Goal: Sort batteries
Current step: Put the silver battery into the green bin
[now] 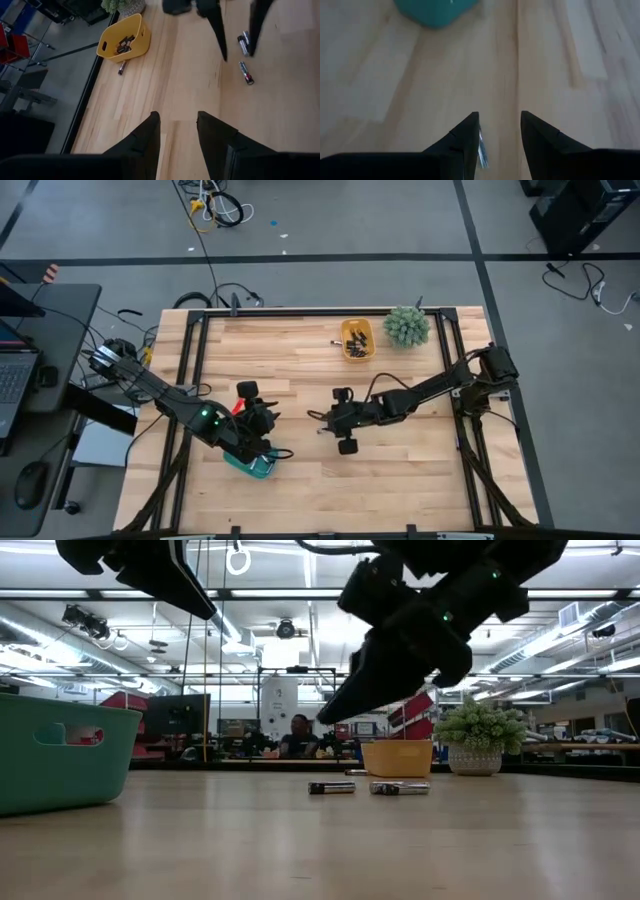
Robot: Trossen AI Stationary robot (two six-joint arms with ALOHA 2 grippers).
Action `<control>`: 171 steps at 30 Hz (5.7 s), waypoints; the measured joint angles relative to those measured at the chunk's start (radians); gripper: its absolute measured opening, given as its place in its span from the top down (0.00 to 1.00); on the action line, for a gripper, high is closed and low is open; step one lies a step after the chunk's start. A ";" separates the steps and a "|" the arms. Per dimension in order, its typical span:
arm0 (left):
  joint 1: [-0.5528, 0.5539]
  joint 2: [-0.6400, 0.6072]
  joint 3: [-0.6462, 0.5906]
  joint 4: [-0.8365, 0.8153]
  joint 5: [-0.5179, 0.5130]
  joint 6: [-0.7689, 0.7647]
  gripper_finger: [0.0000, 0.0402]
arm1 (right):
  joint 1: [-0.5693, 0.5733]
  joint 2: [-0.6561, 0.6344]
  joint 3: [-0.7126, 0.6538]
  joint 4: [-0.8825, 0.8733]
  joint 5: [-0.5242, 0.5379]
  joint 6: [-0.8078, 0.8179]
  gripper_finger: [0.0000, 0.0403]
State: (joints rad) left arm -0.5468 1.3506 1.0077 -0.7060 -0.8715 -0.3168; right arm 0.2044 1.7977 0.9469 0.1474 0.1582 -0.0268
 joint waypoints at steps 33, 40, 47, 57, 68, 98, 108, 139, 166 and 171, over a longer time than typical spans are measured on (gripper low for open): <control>0.016 0.000 -0.214 0.440 0.036 0.252 0.68 | -0.008 0.113 -0.003 0.130 0.058 -0.035 0.98; 0.017 0.000 -0.340 0.656 0.138 0.239 0.68 | 0.020 0.081 -0.001 0.370 0.077 -0.124 0.98; 0.038 0.000 -0.425 0.941 0.143 0.324 0.68 | 0.024 0.082 -0.001 0.509 0.069 -0.167 0.98; 0.091 0.000 -0.426 1.093 0.315 0.438 0.68 | 0.018 0.082 -0.001 0.542 0.064 -0.187 0.98; 0.091 0.000 -0.426 1.064 0.299 0.436 0.73 | 0.018 0.082 -0.001 0.541 0.064 -0.187 0.98; -0.065 -0.086 -0.032 0.142 0.262 0.122 0.98 | 0.030 -0.020 0.000 0.357 0.065 -0.081 0.74; -0.146 -0.078 0.092 -0.278 0.671 -0.396 0.98 | 0.030 -0.018 0.000 0.324 0.071 -0.052 0.74; -0.160 -0.072 -0.284 -0.073 0.605 -0.526 0.94 | -0.054 -0.426 0.000 -0.026 0.552 0.061 0.81; -0.160 -0.072 -0.286 -0.046 0.552 -0.551 0.85 | -0.035 -0.425 0.000 -0.141 0.550 0.166 0.83; -0.160 -0.072 -0.286 -0.046 0.552 -0.574 0.79 | -0.035 -0.425 0.000 -0.147 0.550 0.167 0.84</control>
State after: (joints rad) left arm -0.7071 1.2781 0.7219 -0.7525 -0.3191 -0.8913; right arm 0.1692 1.3727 0.9464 0.0002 0.7083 0.1398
